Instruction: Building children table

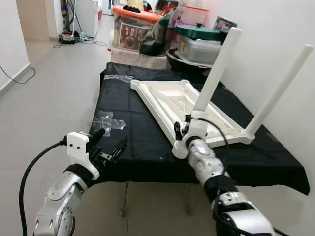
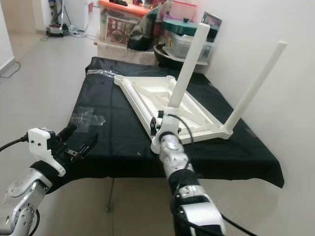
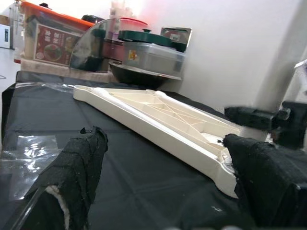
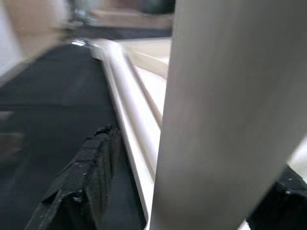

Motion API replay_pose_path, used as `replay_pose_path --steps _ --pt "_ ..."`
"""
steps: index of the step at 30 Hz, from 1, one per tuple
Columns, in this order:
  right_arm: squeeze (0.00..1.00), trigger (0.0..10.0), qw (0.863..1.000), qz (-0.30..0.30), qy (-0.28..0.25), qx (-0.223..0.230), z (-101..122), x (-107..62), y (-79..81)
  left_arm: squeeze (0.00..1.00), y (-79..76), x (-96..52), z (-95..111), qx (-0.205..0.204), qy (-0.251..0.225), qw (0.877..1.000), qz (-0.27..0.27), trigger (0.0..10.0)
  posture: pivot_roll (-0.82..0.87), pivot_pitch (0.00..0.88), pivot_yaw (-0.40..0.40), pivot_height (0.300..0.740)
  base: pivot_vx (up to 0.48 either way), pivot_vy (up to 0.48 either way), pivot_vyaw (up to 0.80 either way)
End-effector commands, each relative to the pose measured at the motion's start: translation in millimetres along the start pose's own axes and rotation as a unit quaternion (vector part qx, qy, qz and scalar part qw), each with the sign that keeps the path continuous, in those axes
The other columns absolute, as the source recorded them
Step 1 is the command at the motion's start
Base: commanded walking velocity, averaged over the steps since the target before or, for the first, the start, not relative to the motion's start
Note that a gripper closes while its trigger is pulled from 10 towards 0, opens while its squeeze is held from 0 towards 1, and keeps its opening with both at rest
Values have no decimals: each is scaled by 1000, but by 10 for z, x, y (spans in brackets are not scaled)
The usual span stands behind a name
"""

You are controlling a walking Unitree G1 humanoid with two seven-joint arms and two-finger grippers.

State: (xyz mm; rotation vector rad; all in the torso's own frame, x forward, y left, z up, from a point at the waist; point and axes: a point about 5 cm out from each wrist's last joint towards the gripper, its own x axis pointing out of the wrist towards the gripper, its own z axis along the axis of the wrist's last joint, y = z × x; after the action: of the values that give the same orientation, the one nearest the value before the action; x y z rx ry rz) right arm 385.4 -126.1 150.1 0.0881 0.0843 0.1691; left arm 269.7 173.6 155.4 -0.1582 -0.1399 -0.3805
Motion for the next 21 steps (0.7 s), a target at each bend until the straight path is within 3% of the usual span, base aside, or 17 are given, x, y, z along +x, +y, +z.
replay_pose_path --steps 1,5,7,8,9,10,13,15,17,19,21 --pt "0 10000 993 92 -60 -45 254 33 102 0 -51 34 -1 -3 0 1000 -14 10000 170 0 -205 740 0 0 0" --pt "0 10000 988 127 -56 -63 257 36 51 0 -53 39 -3 -3 0 1000 -14 10000 171 0 -206 740 0 0 0" --pt "0 10000 970 220 -29 -94 234 41 130 0 -52 45 -5 -3 0 1000 -14 10000 191 0 -216 740 0 0 0" --pt "0 10000 970 220 -29 -94 234 41 130 0 -52 45 -5 -3 0 1000 -14 10000 191 0 -216 740 0 0 0" --pt "0 9216 958 264 -17 -108 219 34 190 0 -49 46 -6 -2 0 1000 -14 10000 192 0 -216 740 0 0 0" --pt "0 6902 947 299 -4 -118 195 27 242 0 -46 46 -7 -2 0 1000 -14 10000 192 0 -215 740 0 0 0" --pt "0 6902 939 321 11 -125 155 27 293 0 -44 46 -8 -1 1 1000 -14 10000 192 0 -215 740 0 0 0" --pt "0 0 939 320 28 -120 99 48 352 0 -43 44 -11 -1 2 1000 -13 10000 214 0 -232 740 0 0 0" --pt "0 0 939 321 34 -114 74 53 377 0 -43 43 -13 0 2 1000 -12 10000 214 0 -232 740 0 0 0" --pt "0 0 951 270 51 -142 10 88 365 0 -45 36 -14 0 2 1000 -9 10000 219 0 -236 740 0 0 0" --pt "0 0 973 159 75 -150 -32 139 246 0 -46 26 -13 0 1 1000 -8 10000 219 0 -236 740 0 0 0"
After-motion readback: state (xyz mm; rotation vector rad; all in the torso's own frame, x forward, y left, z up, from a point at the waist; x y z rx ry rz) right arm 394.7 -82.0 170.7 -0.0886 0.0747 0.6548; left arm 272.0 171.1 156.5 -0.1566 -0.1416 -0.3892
